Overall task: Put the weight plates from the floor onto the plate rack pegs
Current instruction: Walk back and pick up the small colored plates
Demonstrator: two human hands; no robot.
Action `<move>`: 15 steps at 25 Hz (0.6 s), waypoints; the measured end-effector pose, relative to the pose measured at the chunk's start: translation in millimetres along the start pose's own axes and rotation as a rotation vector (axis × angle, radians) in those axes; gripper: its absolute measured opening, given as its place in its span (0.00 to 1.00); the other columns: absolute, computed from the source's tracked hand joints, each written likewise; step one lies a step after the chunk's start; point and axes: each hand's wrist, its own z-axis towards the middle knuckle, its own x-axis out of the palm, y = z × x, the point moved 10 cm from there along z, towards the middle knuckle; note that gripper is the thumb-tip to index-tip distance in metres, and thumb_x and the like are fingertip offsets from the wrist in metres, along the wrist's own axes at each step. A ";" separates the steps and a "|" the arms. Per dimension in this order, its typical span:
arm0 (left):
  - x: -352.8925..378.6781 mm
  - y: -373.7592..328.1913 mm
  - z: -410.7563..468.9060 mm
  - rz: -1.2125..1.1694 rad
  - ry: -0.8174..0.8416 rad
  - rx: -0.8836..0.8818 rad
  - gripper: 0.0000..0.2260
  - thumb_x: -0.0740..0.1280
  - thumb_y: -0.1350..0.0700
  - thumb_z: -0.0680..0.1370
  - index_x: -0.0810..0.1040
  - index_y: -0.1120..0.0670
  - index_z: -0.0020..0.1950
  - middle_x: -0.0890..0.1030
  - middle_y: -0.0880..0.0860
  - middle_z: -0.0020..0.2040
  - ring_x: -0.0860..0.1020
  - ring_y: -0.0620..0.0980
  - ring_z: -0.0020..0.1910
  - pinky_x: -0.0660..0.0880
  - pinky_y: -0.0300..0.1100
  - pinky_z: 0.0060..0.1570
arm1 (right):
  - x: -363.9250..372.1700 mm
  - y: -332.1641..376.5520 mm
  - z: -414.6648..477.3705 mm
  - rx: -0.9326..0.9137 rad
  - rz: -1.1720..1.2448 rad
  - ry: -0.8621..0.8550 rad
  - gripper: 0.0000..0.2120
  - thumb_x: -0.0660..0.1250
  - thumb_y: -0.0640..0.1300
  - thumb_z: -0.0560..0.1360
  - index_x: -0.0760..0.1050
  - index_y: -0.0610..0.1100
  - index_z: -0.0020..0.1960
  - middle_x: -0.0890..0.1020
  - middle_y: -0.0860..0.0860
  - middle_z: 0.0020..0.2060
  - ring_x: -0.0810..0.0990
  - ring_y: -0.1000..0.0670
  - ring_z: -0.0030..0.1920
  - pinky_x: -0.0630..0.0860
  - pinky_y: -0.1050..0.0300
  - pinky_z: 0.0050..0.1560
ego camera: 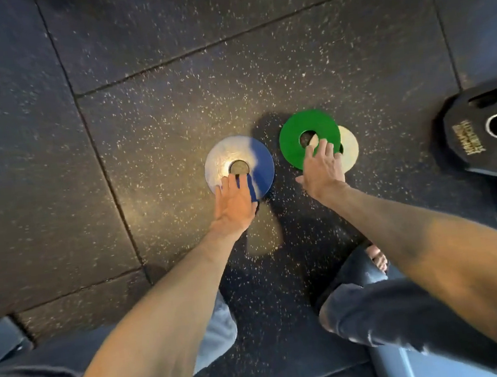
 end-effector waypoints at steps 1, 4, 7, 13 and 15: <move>7.6 -2.2 10.9 0.063 -0.021 0.029 0.35 0.67 0.41 0.76 0.60 0.59 0.75 0.67 0.60 0.69 0.67 0.59 0.67 0.66 0.53 0.66 | 9.0 2.4 15.7 -0.016 -0.038 -0.021 0.43 0.71 0.57 0.74 0.56 0.36 0.76 0.59 0.33 0.75 0.61 0.35 0.74 0.65 0.40 0.71; 29.7 -6.3 29.8 0.248 -0.023 0.073 0.42 0.68 0.34 0.72 0.62 0.61 0.74 0.69 0.60 0.67 0.67 0.59 0.65 0.65 0.54 0.66 | 30.3 4.1 44.6 -0.016 -0.063 -0.022 0.44 0.72 0.60 0.72 0.58 0.37 0.75 0.60 0.34 0.75 0.60 0.35 0.74 0.62 0.39 0.72; 37.4 -0.6 42.7 0.385 -0.028 0.064 0.41 0.69 0.33 0.70 0.66 0.60 0.70 0.70 0.59 0.65 0.68 0.58 0.63 0.65 0.54 0.64 | 31.1 2.4 58.6 -0.034 -0.112 -0.060 0.41 0.73 0.61 0.71 0.61 0.38 0.72 0.66 0.37 0.70 0.64 0.37 0.72 0.64 0.40 0.71; 34.4 -9.4 51.6 0.496 -0.002 0.188 0.37 0.69 0.39 0.74 0.64 0.62 0.72 0.68 0.59 0.68 0.67 0.57 0.66 0.65 0.53 0.65 | 17.2 5.1 52.3 -0.155 -0.127 -0.156 0.31 0.70 0.60 0.71 0.68 0.37 0.61 0.75 0.41 0.57 0.72 0.41 0.58 0.70 0.43 0.63; 32.1 -7.9 54.5 0.396 0.028 0.210 0.36 0.72 0.41 0.73 0.65 0.62 0.70 0.70 0.59 0.67 0.68 0.56 0.64 0.65 0.51 0.64 | 9.3 6.0 49.2 -0.188 -0.102 -0.167 0.30 0.69 0.61 0.71 0.69 0.38 0.59 0.77 0.41 0.54 0.74 0.42 0.55 0.70 0.43 0.61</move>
